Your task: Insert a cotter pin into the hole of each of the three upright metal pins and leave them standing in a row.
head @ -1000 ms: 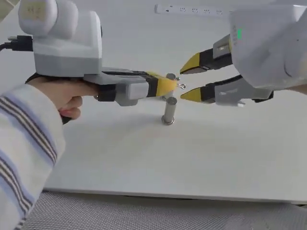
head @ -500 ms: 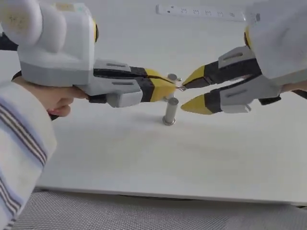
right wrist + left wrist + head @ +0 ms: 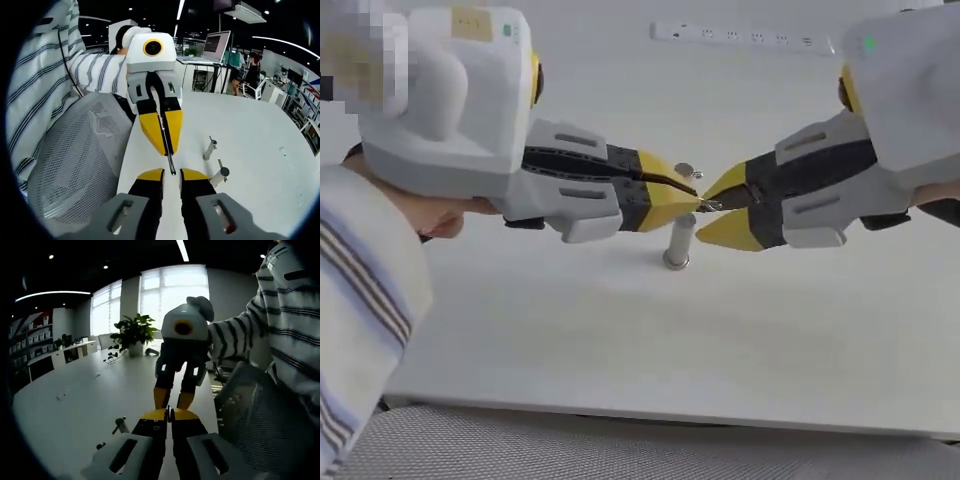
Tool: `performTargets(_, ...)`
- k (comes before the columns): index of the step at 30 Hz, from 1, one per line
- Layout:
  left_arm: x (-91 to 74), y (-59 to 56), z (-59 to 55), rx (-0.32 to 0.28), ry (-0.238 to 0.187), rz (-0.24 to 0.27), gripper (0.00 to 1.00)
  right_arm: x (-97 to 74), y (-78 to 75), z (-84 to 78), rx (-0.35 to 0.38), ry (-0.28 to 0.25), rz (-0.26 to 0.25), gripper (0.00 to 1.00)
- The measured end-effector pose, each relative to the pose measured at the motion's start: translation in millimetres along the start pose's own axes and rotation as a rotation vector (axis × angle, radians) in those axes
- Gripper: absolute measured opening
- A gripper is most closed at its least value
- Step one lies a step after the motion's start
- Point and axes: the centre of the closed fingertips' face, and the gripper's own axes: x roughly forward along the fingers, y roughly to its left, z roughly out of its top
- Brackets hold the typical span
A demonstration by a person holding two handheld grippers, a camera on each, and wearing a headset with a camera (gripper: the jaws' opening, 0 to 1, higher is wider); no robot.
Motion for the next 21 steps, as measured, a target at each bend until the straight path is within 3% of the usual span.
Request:
performTargets(12,-1.4,-1.3,-2.5,0.011,0.009,-0.027,0.0,0.7,4.9,-1.2,-0.011,0.0,0.007,0.0)
performTargets(21,-3.7,-3.4,-15.9,0.028,0.061,-0.051,0.0,1.9,11.9,-3.8,-0.012,0.011,0.046,0.0)
